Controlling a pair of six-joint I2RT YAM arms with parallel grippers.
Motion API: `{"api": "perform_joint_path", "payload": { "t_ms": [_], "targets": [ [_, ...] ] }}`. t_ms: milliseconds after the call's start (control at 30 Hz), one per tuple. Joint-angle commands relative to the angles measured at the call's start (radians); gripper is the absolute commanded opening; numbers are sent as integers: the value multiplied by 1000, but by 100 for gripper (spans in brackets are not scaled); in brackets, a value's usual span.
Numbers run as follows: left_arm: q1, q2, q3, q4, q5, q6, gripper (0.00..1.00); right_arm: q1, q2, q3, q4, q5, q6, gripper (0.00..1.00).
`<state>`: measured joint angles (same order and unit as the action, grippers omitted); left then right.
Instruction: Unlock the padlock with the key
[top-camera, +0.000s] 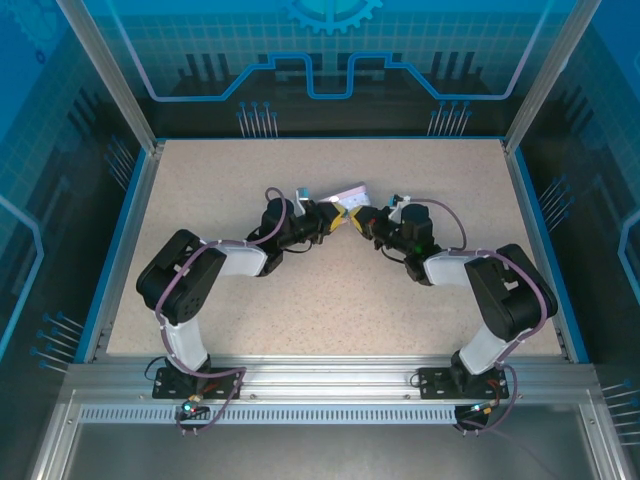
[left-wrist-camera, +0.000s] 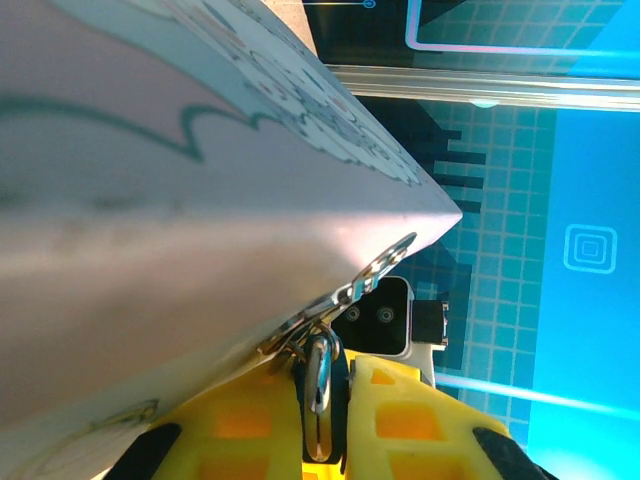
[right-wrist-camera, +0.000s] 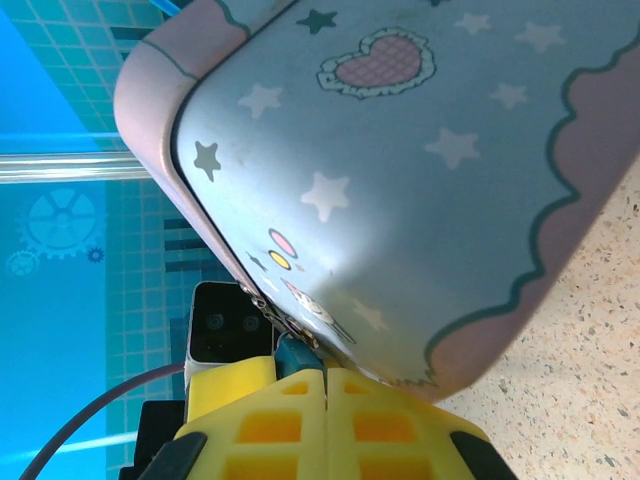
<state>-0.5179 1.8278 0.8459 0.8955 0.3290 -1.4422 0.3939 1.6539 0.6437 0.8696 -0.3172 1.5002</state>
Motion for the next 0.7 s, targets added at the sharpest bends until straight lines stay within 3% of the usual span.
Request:
{"api": "perform_joint_path", "payload": {
  "t_ms": [0, 667],
  "targets": [
    [-69, -32, 20, 140, 152, 0, 0, 58, 31, 26, -21, -19, -6, 0],
    [-80, -8, -9, 130, 147, 48, 0, 92, 37, 82, -94, -20, -15, 0]
  ]
}}
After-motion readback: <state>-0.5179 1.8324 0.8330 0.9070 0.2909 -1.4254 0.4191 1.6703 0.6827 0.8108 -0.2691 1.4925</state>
